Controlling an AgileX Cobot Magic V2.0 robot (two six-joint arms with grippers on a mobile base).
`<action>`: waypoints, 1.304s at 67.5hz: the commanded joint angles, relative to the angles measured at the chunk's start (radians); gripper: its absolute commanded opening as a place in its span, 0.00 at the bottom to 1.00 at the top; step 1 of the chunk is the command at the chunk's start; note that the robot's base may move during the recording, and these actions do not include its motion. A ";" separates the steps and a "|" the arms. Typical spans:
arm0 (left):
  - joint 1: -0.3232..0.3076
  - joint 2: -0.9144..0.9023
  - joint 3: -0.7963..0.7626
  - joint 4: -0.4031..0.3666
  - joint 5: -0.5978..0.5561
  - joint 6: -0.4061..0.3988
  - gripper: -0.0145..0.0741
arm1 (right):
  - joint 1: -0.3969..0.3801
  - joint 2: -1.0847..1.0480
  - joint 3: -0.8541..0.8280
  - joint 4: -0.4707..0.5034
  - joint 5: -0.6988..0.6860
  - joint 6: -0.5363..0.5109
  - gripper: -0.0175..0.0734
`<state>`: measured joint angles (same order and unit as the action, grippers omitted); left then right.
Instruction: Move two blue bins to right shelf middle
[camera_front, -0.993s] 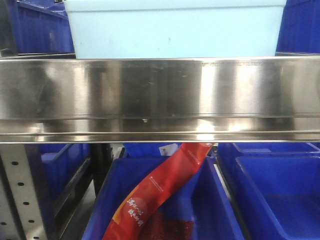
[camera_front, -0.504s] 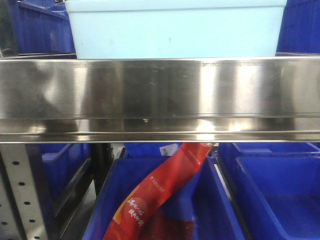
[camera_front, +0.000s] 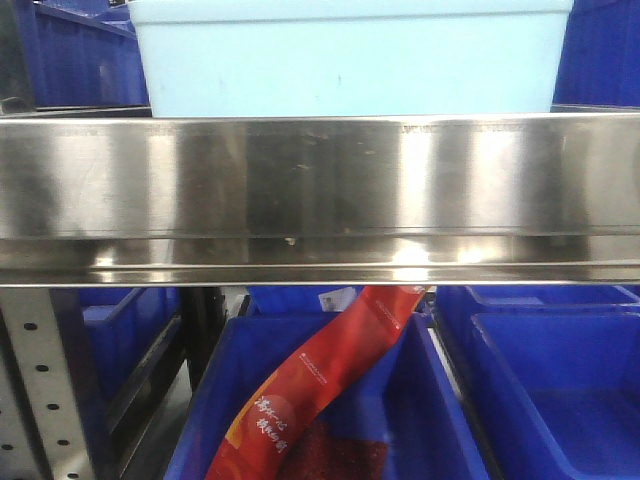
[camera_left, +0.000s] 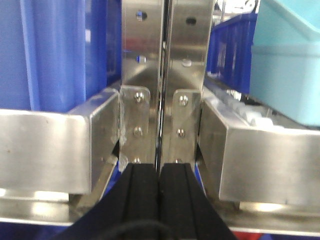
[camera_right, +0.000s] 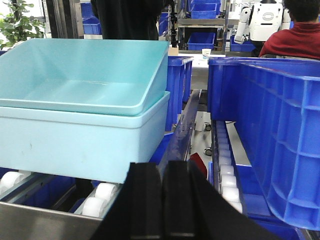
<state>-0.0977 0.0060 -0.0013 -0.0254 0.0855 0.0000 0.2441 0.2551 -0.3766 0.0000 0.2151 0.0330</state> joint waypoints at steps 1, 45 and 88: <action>0.006 -0.006 0.001 -0.009 -0.031 -0.011 0.04 | -0.003 -0.005 0.003 -0.007 -0.022 -0.005 0.01; 0.006 -0.006 0.001 -0.009 -0.031 -0.011 0.04 | -0.003 -0.005 0.003 -0.007 -0.022 -0.005 0.01; 0.006 -0.006 0.001 -0.009 -0.031 -0.011 0.04 | -0.208 -0.109 0.139 0.073 -0.018 -0.073 0.01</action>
<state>-0.0938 0.0060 0.0010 -0.0292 0.0744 -0.0089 0.0575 0.1821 -0.2781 0.0597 0.2151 -0.0328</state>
